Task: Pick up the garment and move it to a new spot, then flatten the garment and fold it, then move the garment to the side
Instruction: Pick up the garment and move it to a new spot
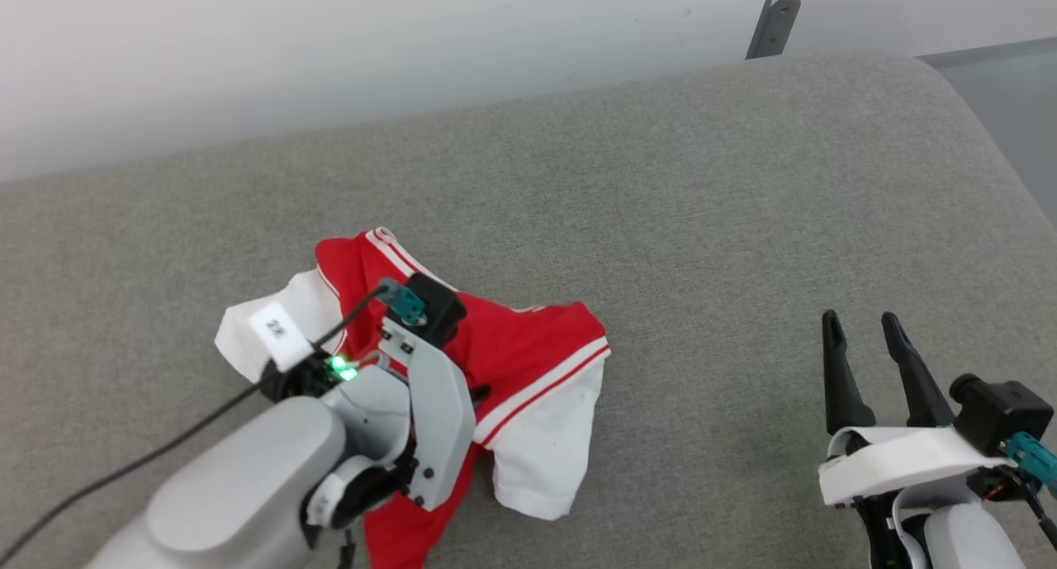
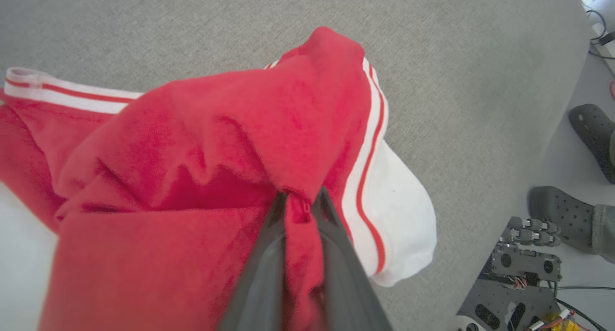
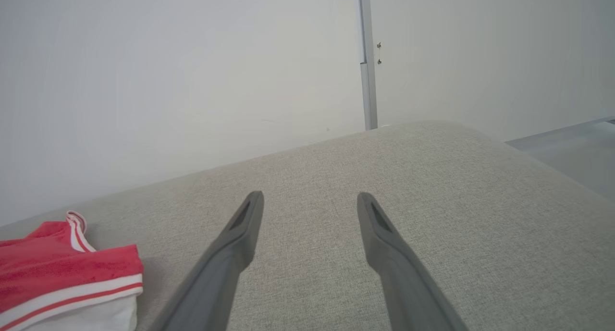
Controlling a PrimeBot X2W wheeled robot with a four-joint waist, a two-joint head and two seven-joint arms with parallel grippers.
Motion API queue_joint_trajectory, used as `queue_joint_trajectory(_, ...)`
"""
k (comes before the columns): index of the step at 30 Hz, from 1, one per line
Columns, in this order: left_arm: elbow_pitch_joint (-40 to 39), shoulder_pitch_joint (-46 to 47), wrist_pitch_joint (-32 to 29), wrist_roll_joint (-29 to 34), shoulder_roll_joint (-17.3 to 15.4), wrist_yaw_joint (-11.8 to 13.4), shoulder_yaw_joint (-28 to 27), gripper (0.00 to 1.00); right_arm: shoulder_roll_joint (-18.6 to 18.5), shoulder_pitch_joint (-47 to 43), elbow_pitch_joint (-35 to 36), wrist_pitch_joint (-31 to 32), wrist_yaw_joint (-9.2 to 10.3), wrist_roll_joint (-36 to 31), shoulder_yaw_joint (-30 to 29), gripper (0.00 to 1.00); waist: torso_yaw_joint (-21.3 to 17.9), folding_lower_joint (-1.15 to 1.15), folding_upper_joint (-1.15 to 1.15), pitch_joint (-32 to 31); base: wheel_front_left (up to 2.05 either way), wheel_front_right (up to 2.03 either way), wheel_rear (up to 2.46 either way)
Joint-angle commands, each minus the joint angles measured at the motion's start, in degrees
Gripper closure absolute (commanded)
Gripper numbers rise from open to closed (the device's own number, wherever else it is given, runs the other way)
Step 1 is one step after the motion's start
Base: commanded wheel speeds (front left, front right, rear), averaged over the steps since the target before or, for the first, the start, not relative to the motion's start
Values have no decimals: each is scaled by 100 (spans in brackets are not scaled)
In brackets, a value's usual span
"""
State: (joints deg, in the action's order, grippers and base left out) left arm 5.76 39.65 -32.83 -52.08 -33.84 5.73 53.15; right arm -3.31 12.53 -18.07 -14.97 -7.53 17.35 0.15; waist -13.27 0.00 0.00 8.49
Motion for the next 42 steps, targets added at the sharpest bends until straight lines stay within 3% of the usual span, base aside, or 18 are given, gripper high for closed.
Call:
queue_joint_trajectory(1,241,-76,41,-20,133,-88,57,100,9,94,-17,-28,8,32,36,0,-5,0,0,0,0,0,0)
queue_joint_trajectory(2,390,-70,59,-5,192,-141,100,100,8,97,-28,-28,8,33,52,0,-6,0,0,1,0,0,0)
queue_joint_trajectory(3,533,-58,62,8,249,-172,135,89,11,104,-34,-29,8,33,65,0,-6,0,0,2,0,0,0)
queue_joint_trajectory(7,934,-16,61,17,439,-300,253,84,15,125,-41,-30,8,32,77,0,11,0,0,-4,0,0,0)
queue_joint_trajectory(9,1213,16,20,45,548,-400,359,73,18,145,-47,-29,8,37,79,0,31,0,0,-11,0,0,0)
queue_joint_trajectory(11,1481,70,34,60,661,-482,410,53,17,162,-54,-30,8,32,78,0,52,0,0,-21,0,0,0)
queue_joint_trajectory(12,1598,89,18,45,716,-518,432,32,19,165,-59,-30,8,32,83,0,61,0,0,-29,0,0,0)
queue_joint_trajectory(13,1707,110,20,31,761,-559,447,4,17,168,-64,-30,8,33,83,0,72,0,0,-39,0,0,0)
queue_joint_trajectory(14,1792,132,14,4,795,-595,446,0,14,172,-67,-30,8,34,85,0,86,0,0,-52,0,0,0)
queue_joint_trajectory(22,1834,399,-122,-255,766,-874,290,0,-67,69,-83,-30,8,23,53,0,295,0,0,-217,0,0,0)
queue_joint_trajectory(29,1364,428,95,-304,450,-827,49,0,-161,-44,-107,-30,8,53,73,0,573,0,0,-463,0,0,0)
queue_joint_trajectory(42,559,-621,2581,-161,-541,-379,-1051,0,-445,-341,-27,-19,8,262,238,0,1143,0,0,-995,0,0,0)
